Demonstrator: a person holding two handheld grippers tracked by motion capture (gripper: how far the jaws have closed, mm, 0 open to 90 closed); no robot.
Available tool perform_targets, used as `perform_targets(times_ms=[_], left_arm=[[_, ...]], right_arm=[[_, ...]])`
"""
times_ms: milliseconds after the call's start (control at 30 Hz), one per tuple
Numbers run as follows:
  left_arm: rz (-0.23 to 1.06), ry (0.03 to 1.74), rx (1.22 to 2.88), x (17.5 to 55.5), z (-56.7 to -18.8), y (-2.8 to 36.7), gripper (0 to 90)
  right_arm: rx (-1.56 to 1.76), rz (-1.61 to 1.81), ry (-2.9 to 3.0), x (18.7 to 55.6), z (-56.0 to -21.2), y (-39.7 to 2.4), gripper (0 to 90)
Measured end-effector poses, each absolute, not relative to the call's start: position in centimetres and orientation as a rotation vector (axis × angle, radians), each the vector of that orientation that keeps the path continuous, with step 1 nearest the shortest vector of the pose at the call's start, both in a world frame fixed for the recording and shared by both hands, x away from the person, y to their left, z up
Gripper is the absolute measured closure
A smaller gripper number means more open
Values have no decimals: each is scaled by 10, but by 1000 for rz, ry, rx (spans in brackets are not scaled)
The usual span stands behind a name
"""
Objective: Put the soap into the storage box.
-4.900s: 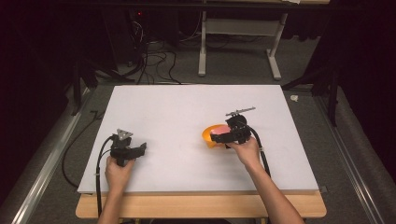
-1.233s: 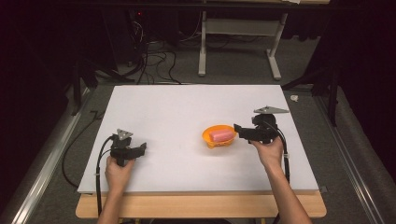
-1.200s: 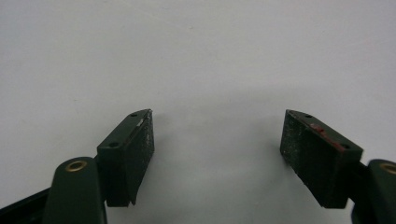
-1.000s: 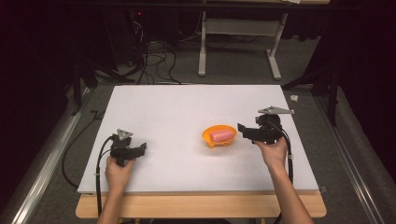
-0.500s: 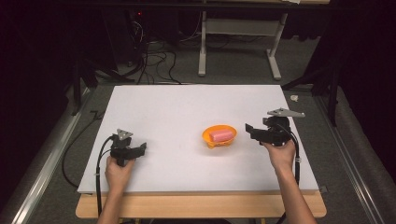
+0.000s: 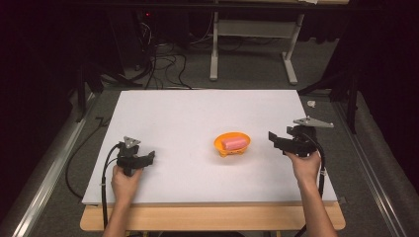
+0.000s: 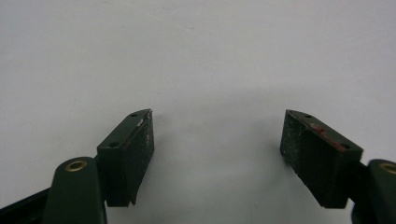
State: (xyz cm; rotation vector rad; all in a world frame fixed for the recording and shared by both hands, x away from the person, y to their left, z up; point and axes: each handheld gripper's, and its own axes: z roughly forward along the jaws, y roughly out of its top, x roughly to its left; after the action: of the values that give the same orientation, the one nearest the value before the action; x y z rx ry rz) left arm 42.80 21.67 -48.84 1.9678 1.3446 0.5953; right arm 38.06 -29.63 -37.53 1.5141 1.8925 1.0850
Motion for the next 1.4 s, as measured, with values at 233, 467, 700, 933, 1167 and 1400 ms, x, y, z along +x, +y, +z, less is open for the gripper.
perform_targets(times_ms=[233, 467, 700, 933, 1167, 1400], left_arm=[[595, 1345, 1967, 428, -488, 217, 264], [595, 1345, 1967, 428, -488, 217, 264], [594, 1346, 1967, 428, -488, 217, 264], [594, 1346, 1967, 428, -488, 217, 264], [596, 1346, 1964, 428, -489, 217, 264], [595, 1346, 1966, 428, -488, 217, 264]], right_arm=[[1509, 1080, 1899, 378, -381, -301, 250], [1520, 1073, 1894, 374, -387, -308, 258], [1537, 1074, 1887, 372, -394, -312, 259], [1554, 1062, 1891, 371, -403, -312, 260], [1561, 1044, 1910, 370, -410, -312, 261], [1582, 1037, 1915, 370, -418, -310, 261]])
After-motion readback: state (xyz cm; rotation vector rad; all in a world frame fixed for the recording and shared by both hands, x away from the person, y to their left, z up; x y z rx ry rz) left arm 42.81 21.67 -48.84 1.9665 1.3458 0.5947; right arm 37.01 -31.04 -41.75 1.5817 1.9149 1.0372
